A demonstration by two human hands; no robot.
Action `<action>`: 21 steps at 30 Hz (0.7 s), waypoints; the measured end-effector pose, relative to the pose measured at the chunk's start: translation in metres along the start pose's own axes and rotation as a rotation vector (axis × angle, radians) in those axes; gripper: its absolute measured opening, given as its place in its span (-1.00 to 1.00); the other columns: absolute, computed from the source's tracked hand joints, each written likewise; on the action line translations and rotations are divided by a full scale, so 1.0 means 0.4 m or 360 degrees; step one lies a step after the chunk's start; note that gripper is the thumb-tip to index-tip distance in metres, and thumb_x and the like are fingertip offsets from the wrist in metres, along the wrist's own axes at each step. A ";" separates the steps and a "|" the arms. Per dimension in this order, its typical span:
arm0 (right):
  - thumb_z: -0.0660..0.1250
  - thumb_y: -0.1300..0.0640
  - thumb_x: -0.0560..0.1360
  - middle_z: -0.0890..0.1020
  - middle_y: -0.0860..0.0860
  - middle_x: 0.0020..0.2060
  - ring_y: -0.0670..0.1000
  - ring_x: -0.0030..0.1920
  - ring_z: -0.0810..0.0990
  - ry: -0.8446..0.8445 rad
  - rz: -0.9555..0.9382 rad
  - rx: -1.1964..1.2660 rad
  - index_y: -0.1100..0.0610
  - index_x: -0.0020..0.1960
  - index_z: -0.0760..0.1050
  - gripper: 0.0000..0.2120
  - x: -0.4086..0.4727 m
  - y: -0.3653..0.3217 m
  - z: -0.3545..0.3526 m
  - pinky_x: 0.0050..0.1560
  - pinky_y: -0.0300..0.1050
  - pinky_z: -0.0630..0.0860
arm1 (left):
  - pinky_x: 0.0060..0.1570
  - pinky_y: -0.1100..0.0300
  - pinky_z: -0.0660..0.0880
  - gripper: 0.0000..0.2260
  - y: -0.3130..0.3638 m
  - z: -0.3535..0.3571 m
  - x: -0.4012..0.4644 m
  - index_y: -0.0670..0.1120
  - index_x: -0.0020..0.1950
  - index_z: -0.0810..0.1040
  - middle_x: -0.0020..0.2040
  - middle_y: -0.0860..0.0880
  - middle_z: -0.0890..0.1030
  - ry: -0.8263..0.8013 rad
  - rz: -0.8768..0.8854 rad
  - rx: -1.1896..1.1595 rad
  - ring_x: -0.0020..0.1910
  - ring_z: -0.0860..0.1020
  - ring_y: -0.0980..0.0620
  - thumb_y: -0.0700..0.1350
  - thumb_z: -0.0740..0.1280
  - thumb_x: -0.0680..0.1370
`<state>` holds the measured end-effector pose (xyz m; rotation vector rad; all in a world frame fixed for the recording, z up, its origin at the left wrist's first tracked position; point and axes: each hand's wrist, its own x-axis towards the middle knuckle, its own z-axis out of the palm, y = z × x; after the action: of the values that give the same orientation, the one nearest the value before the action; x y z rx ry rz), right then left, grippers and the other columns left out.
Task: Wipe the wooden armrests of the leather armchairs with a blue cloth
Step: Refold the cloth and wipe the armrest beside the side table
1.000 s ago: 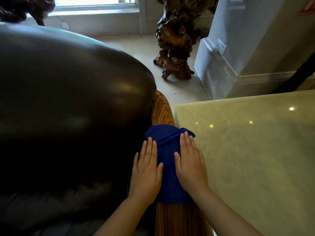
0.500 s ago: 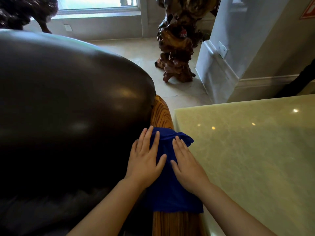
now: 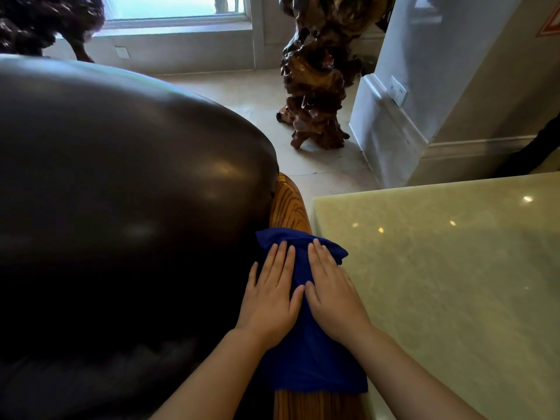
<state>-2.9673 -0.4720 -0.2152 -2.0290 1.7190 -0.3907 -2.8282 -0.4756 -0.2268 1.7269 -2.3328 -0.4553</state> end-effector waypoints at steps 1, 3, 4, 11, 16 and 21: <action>0.02 0.08 0.56 -0.16 -0.09 0.52 -0.22 0.43 -0.24 -0.0013 0.0003 0.0015 0.02 0.49 -0.24 -0.39 0.007 0.000 -0.002 0.43 -0.13 -0.19 | 0.41 0.12 -0.31 -0.47 0.000 0.002 -0.002 0.11 0.38 -0.44 0.42 0.16 -0.41 0.0011 0.0003 -0.0002 0.38 -0.45 0.23 0.18 -0.20 0.53; 0.03 0.10 0.54 -0.14 -0.08 0.52 -0.20 0.45 -0.22 -0.0056 0.0039 0.0066 0.03 0.50 -0.22 -0.38 0.032 -0.003 -0.007 0.47 -0.07 -0.16 | 0.42 0.14 -0.30 -0.46 0.003 0.008 -0.012 0.12 0.37 -0.46 0.41 0.19 -0.45 0.0022 -0.0005 -0.0026 0.39 -0.45 0.24 0.19 -0.23 0.50; 0.02 0.11 0.53 -0.13 -0.07 0.53 -0.18 0.47 -0.20 -0.0081 0.0069 0.0109 0.03 0.50 -0.20 -0.38 0.050 -0.008 -0.012 0.49 -0.03 -0.13 | 0.42 0.14 -0.30 -0.45 0.003 0.010 -0.014 0.13 0.36 -0.48 0.40 0.20 -0.47 0.0026 -0.0002 -0.0028 0.40 -0.44 0.25 0.19 -0.23 0.50; 0.09 0.14 0.52 -0.11 -0.12 0.52 -0.19 0.47 -0.15 -0.0137 0.0048 0.0431 -0.01 0.50 -0.15 -0.36 0.056 0.018 -0.032 0.51 0.01 -0.06 | 0.42 0.11 -0.25 -0.30 -0.009 -0.028 0.049 0.07 0.43 -0.38 0.42 0.15 -0.42 -0.0132 0.0061 -0.0098 0.42 -0.39 0.22 0.19 0.04 0.50; 0.14 0.02 0.56 -0.08 -0.21 0.48 -0.27 0.44 -0.13 -0.0256 -0.0017 0.0446 -0.07 0.49 -0.17 -0.36 0.017 0.070 -0.034 0.45 -0.20 -0.07 | 0.43 0.08 -0.18 -0.15 -0.021 -0.056 0.087 -0.01 0.47 -0.33 0.49 0.09 -0.36 -0.0282 0.0040 -0.0087 0.46 -0.33 0.17 0.25 0.16 0.44; 0.15 0.01 0.57 0.06 -0.09 0.51 -0.13 0.47 0.06 -0.0355 0.0051 0.0391 -0.01 0.50 -0.06 -0.40 0.030 0.058 -0.058 0.40 -0.22 0.03 | 0.46 0.11 -0.12 -0.21 -0.011 -0.067 0.089 -0.05 0.49 -0.24 0.54 0.02 -0.22 -0.0300 -0.0002 -0.0064 0.50 -0.22 0.11 0.21 0.18 0.50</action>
<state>-2.9962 -0.4900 -0.2079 -1.7942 1.4892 -0.3332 -2.8257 -0.5139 -0.2043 1.7355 -2.4303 -0.6883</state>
